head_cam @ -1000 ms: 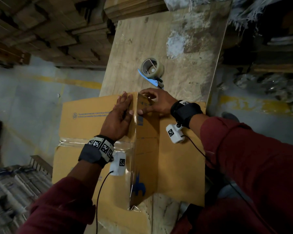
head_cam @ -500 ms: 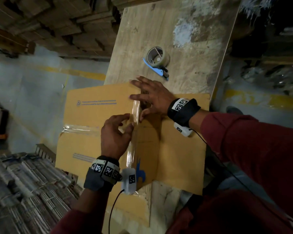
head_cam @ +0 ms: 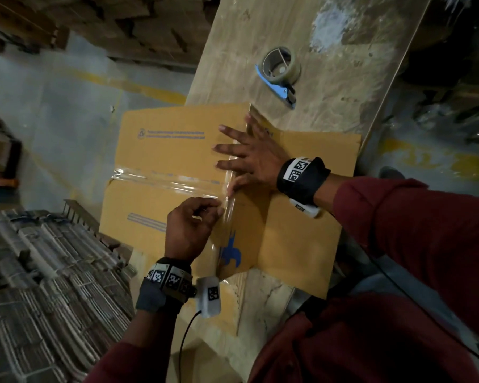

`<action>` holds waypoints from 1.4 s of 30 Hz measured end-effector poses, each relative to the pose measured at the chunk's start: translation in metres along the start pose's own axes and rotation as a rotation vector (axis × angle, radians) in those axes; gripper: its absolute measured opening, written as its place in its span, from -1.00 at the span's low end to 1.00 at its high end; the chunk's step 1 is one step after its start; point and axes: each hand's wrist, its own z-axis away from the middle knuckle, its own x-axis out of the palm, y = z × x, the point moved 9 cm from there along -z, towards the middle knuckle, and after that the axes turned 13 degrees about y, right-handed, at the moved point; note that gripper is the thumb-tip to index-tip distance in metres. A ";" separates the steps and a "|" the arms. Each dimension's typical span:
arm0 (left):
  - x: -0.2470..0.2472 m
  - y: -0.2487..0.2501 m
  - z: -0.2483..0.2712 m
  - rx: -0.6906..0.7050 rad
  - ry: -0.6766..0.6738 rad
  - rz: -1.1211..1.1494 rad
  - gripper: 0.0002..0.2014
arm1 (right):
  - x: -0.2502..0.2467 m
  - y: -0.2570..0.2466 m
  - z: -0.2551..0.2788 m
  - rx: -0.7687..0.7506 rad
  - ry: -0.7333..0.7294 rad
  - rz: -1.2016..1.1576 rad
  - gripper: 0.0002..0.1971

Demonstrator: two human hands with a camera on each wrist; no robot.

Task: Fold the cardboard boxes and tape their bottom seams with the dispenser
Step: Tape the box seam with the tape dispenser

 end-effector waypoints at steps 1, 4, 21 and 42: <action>-0.001 -0.004 0.002 -0.021 0.004 0.011 -0.91 | -0.001 0.001 0.000 0.001 -0.007 0.002 -0.33; -0.003 -0.012 0.007 -0.063 0.016 0.046 -0.86 | -0.004 0.001 0.002 -0.012 0.023 -0.005 -0.30; -0.045 -0.044 0.065 0.013 0.131 -0.058 -0.77 | 0.004 -0.032 0.006 0.104 -0.131 0.071 0.05; -0.030 -0.076 0.111 0.247 -0.117 -0.340 0.08 | 0.031 -0.096 0.007 -0.001 -0.242 0.125 0.11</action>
